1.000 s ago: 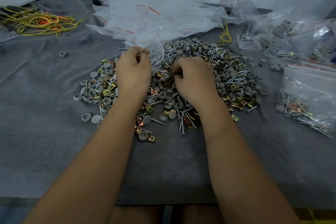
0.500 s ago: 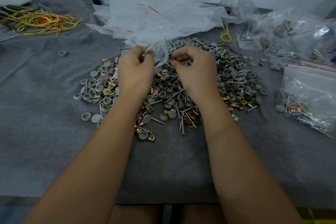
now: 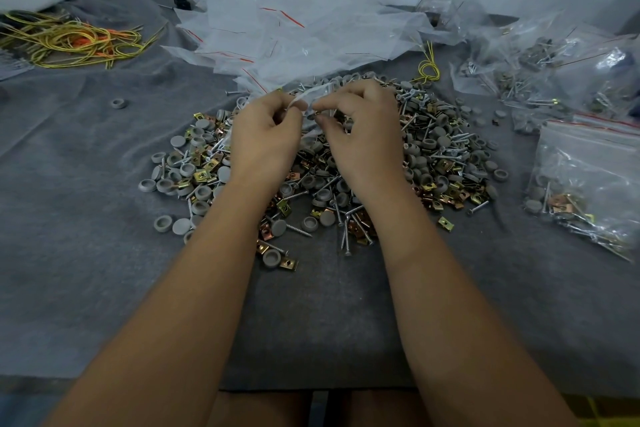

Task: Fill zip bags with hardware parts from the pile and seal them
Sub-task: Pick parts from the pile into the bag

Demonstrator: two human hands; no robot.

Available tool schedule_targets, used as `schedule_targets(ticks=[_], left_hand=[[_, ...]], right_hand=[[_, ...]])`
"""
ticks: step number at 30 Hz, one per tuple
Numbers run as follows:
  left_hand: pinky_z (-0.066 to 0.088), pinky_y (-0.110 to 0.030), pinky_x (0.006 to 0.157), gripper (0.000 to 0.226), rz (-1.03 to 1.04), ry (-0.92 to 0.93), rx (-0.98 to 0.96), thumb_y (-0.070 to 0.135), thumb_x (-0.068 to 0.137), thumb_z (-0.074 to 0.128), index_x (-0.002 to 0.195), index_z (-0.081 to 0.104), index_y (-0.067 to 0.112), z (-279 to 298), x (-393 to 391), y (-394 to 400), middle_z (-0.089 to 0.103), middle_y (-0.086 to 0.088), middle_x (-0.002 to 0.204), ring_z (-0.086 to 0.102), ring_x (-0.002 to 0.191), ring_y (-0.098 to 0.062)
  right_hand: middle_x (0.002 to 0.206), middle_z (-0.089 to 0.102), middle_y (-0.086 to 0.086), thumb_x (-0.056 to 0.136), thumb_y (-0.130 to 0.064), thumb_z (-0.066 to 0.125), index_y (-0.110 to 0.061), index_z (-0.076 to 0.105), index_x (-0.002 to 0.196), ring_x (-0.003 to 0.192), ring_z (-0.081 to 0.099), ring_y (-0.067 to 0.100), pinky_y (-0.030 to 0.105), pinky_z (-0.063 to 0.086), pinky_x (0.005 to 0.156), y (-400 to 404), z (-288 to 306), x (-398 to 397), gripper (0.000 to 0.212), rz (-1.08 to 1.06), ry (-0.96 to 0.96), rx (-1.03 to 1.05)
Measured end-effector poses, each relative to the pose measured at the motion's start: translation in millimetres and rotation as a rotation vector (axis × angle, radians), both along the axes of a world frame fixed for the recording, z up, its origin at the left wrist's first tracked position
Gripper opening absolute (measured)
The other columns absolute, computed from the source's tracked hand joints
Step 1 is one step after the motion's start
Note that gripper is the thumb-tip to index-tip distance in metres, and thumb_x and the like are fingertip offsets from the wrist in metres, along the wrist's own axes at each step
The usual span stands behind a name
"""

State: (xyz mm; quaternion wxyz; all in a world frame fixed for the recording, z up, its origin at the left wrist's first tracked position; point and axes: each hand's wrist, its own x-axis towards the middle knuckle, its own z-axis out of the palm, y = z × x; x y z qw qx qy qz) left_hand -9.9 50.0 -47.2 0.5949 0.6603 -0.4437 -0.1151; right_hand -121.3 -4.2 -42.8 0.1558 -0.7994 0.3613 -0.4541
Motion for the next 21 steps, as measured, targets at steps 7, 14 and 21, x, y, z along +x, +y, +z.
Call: schedule_targets(ticks=[7, 14, 21], left_hand=[[0.029, -0.013, 0.038, 0.019, 0.008, 0.020, -0.004, 0.013, 0.096, 0.050, 0.088, 0.066, 0.021, 0, -1, 1, 0.042, 0.013, 0.043, 0.035, 0.038, -0.001], [0.054, -0.041, 0.057, 0.022, 0.103, 0.078, 0.017, 0.013, 0.096, 0.046, 0.094, 0.067, 0.022, -1, 3, -1, 0.043, 0.015, 0.040, 0.034, 0.039, -0.002], [0.028, -0.015, 0.040, 0.024, 0.208, 0.134, -0.072, 0.011, 0.096, 0.044, 0.096, 0.067, 0.019, 2, 5, 0, 0.038, 0.011, 0.050, 0.033, 0.037, -0.002]], right_hand=[[0.102, 0.059, 0.003, 0.094, -0.011, 0.056, -0.020, 0.073, 0.109, 0.101, 0.051, 0.020, 0.033, 0.046, 0.082, 0, 2, -2, 0.024, -0.036, -0.042, -0.039], [0.112, 0.062, 0.005, 0.086, 0.007, 0.043, -0.016, 0.068, 0.116, 0.108, 0.055, 0.026, 0.046, 0.048, 0.090, -8, 8, -13, 0.046, -0.249, -0.054, 0.096], [0.118, 0.064, 0.003, 0.091, -0.006, 0.047, -0.024, 0.063, 0.125, 0.117, 0.048, 0.026, 0.043, 0.040, 0.099, -10, 3, -15, 0.042, -0.224, 0.231, 0.085]])
